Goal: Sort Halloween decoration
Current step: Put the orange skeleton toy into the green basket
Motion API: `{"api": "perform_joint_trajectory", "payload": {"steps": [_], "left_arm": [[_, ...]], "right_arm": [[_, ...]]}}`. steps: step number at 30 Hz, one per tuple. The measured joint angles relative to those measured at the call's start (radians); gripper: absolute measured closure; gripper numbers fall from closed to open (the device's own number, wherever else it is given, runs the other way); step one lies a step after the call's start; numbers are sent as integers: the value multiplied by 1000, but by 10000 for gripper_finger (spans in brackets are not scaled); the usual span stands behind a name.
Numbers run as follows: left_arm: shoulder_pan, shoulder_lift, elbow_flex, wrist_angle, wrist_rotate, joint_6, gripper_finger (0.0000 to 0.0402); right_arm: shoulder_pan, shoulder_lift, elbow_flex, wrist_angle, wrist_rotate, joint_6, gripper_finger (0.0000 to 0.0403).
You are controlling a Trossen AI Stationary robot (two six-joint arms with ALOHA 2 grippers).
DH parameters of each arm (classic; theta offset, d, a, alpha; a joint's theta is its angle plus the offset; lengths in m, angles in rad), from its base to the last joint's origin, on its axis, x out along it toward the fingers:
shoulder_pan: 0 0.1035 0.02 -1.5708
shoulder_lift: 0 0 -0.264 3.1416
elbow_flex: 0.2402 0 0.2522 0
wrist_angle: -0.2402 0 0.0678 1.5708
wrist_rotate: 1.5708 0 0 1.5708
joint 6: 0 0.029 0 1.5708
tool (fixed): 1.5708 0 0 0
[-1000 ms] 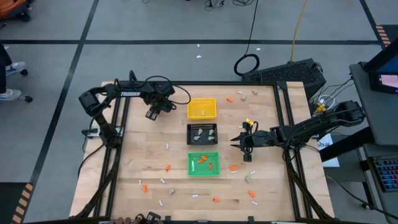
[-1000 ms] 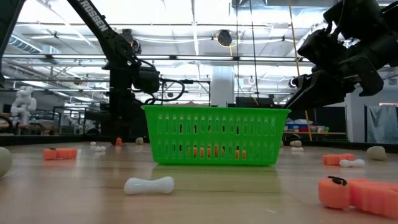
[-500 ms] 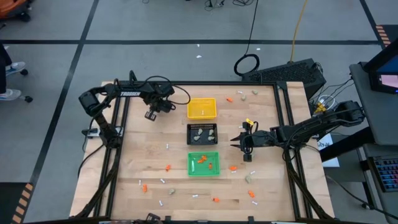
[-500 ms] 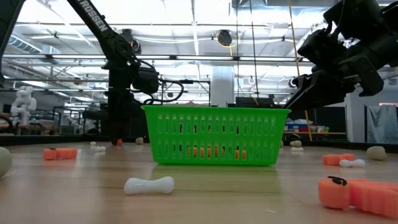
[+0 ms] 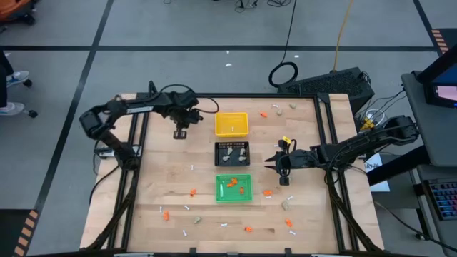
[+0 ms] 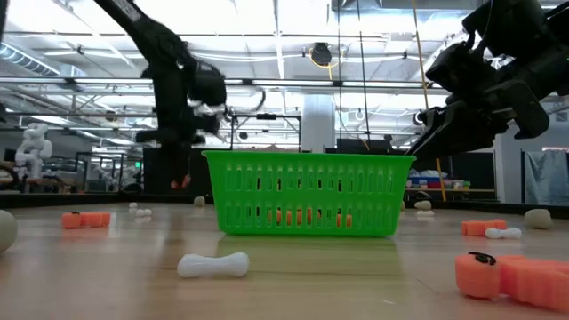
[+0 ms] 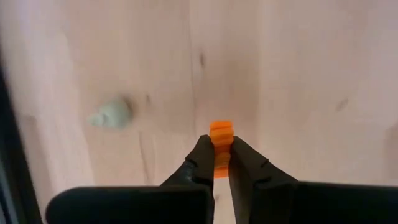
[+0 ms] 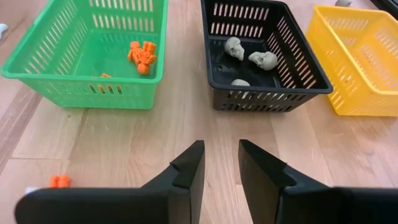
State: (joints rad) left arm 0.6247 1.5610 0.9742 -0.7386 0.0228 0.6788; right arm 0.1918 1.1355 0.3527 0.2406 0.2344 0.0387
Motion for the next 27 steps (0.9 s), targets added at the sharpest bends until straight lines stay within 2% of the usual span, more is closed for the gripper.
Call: {"api": "perform_joint_trajectory", "payload": {"steps": [8,15,19,24,27], "left_arm": [[-78,-243,0,22,122,-195,386],[-214,-424,0,130,213,-265,386],[-306,-475,0,191,215,-281,387],[-416,-482,0,217,205,-252,386],[-490,-477,-13,241,146,-182,386]], "right_arm": [[0,0,0,1,0,1,316],[0,0,0,1,0,0,316],[0,0,0,1,0,1,316],[0,0,0,2,0,2,316],[0,0,0,2,0,2,316]]}}
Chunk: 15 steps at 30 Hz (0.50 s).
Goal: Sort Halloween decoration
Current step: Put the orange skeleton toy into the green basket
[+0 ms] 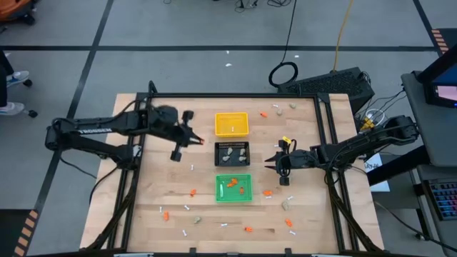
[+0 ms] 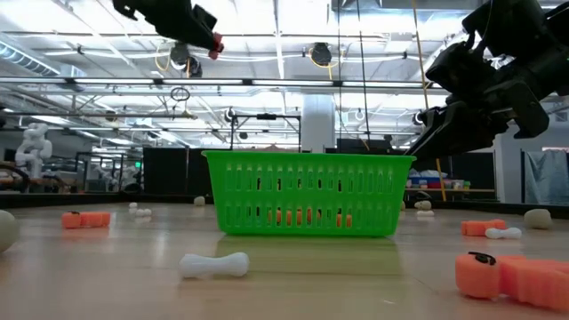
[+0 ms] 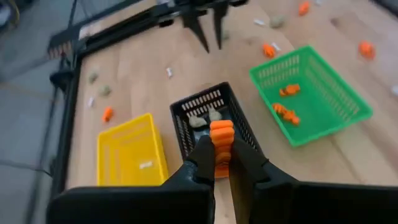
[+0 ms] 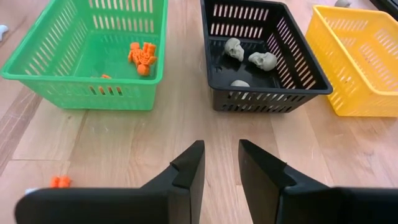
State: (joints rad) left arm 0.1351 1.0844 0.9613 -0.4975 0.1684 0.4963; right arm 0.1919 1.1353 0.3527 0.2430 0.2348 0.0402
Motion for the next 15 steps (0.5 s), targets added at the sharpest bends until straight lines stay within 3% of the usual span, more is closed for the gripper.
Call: {"api": "perform_joint_trajectory", "payload": {"steps": [7,15], "left_arm": [[-134,2,-18,-1,-144,235,386],[-232,2,-18,23,-218,559,386]], "right_arm": [[0,0,0,15,0,0,316],[0,0,0,22,0,0,316]]}}
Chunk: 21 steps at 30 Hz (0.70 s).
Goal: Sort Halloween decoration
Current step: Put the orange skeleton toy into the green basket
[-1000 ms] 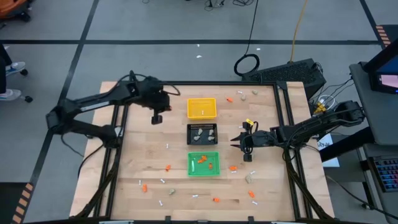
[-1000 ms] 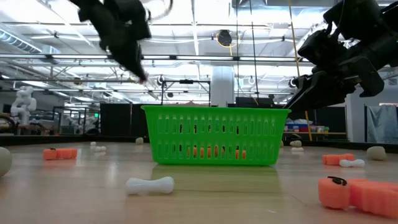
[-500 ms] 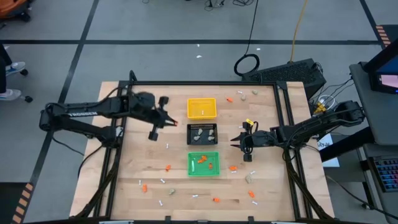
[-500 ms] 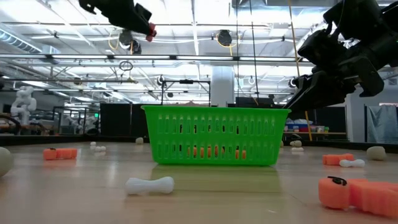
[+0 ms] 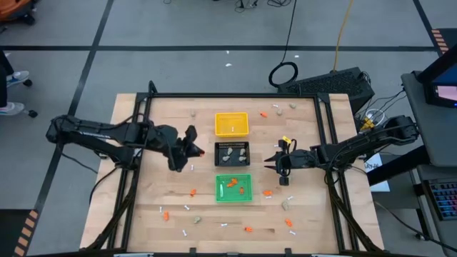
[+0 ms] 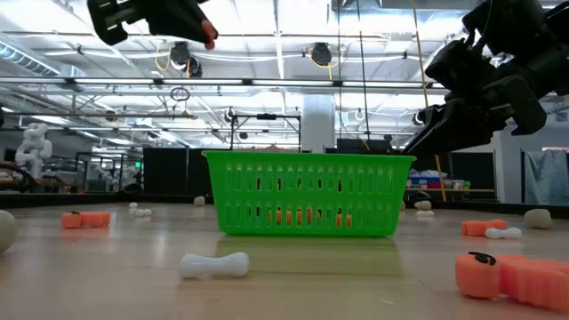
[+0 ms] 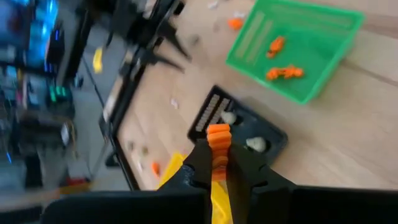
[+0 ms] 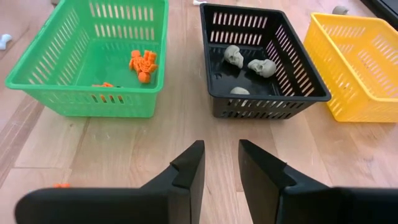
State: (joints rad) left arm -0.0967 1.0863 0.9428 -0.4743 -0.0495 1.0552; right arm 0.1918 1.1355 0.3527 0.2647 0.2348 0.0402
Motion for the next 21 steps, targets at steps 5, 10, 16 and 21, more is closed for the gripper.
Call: {"api": "perform_joint_trajectory", "payload": {"steps": [5,10,16,21], "left_arm": [[-34,0,0,50,14,113,386],[-53,0,0,66,15,291,386],[-56,0,0,88,14,350,386],[-56,0,0,102,15,374,385]], "right_arm": [[0,0,0,0,0,0,316],[0,0,0,0,0,0,316],[0,0,0,0,0,0,316],[0,0,0,0,0,0,316]]}}
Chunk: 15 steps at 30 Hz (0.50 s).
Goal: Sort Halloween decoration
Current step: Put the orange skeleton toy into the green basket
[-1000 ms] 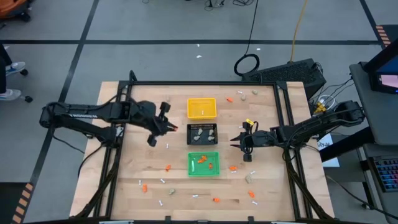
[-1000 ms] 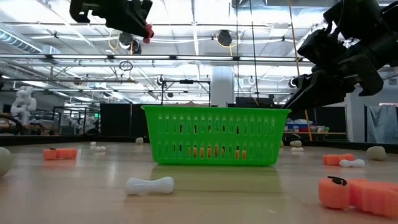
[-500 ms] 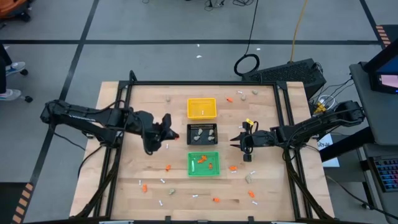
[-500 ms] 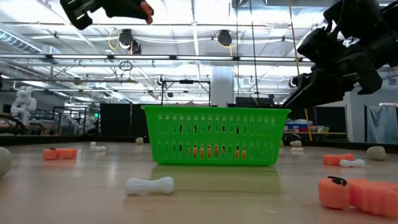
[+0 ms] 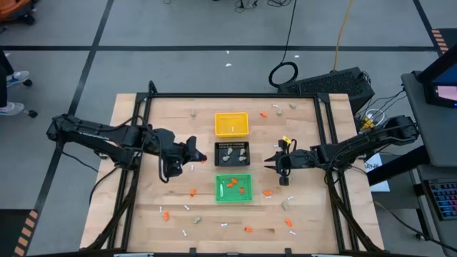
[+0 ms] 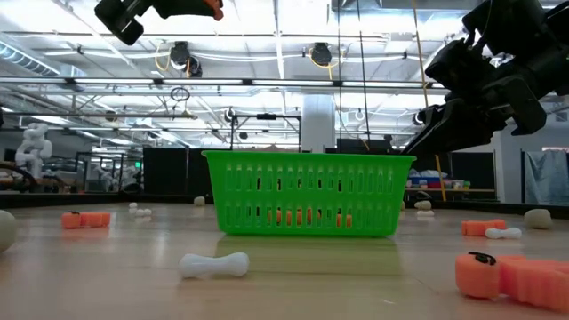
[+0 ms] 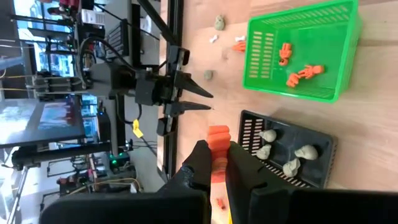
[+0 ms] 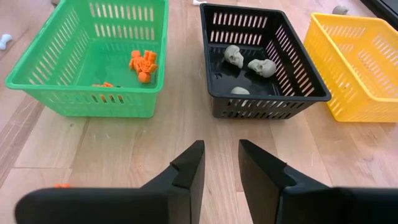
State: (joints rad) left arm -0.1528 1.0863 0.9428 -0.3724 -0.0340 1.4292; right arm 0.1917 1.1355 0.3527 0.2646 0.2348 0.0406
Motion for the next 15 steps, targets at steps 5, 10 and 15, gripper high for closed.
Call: {"api": "perform_joint_trajectory", "payload": {"steps": [5,10,15], "left_arm": [[0,0,0,0,3,-6,385],[0,0,0,-1,3,-9,385],[0,0,0,-1,4,-58,385]], "right_arm": [[0,0,0,0,0,0,316],[0,0,0,0,0,0,316],[0,0,0,0,0,0,316]]}}
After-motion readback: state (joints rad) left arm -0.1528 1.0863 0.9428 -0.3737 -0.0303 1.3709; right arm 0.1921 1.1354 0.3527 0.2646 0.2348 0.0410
